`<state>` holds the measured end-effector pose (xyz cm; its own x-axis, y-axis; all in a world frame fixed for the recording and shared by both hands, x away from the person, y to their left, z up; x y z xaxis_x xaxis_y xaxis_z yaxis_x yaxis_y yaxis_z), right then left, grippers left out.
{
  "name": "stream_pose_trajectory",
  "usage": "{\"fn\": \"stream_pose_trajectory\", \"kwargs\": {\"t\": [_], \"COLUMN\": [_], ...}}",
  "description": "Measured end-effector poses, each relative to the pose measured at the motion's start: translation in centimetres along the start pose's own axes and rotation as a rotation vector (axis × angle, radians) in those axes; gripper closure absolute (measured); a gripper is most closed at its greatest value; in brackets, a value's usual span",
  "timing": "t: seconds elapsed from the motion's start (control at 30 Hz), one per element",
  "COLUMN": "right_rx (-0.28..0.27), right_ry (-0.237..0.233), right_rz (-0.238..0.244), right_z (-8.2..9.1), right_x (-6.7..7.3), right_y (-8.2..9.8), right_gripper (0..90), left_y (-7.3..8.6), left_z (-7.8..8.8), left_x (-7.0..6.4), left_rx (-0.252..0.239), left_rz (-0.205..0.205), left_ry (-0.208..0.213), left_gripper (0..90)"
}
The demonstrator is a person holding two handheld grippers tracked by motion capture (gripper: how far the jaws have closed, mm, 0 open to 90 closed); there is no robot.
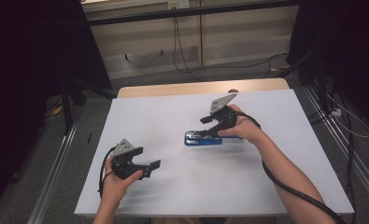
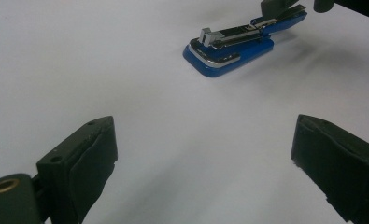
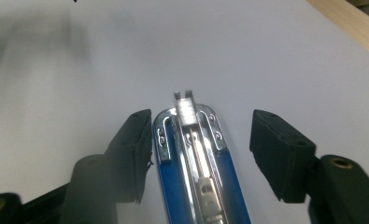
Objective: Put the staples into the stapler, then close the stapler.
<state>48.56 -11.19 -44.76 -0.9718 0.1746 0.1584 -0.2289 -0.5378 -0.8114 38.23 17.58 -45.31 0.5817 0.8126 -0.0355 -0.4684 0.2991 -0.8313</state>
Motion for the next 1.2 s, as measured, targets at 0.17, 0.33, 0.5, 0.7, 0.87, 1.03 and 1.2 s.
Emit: {"fn": "stream_pose_trajectory", "kwargs": {"t": [0.17,0.33,0.5,0.7,0.87,1.03,1.2], "right_rx": [-0.025,0.000,0.014,-0.009,-0.031,-0.022,-0.005], "right_ry": [0.075,0.128,0.169,0.218,0.264,0.312,0.359], "right_rz": [-0.012,-0.028,-0.046,-0.109,-0.147,-0.164,-0.179], "right_z": [1.5,2.7,3.7,5.1,6.9,8.2,9.1], "right_x": [0.3,1.1,2.1,2.8,3.2,3.5,3.6], "right_y": [0.9,2.2,3.3,5.0,6.1,7.4,8.5], "right_gripper": [27.4,21.2,18.7,17.5,16.8,16.8,16.7], "left_y": [-0.2,-0.3,-0.5,-0.6,-1.2,-1.8,-2.3], "left_z": [-0.1,-0.3,-0.4,-0.7,-1.5,-2.4,-3.1], "left_x": [0.1,-0.1,-0.2,-0.2,-0.5,-0.9,-1.3], "left_rx": [-0.008,-0.009,-0.009,-0.005,-0.009,-0.009,-0.007], "left_rz": [0.001,0.004,0.000,-0.002,-0.010,-0.016,-0.015], "left_ry": [0.002,0.008,0.006,0.007,0.006,0.016,0.020], "left_gripper": [7.2,7.1,7.1,7.2,7.2,7.2,7.7]}}
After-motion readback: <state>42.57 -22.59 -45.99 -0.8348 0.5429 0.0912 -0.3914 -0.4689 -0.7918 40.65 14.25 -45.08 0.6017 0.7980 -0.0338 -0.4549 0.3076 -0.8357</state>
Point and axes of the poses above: each handheld gripper's, and its own axes: z roughly backward along the jaws, y roughly out of its underside, x roughly to its left, the point moved 5 cm from there along -z, roughly forward along the jaws, and after that the axes turned 13 degrees about -y, right-handed, at the moved point
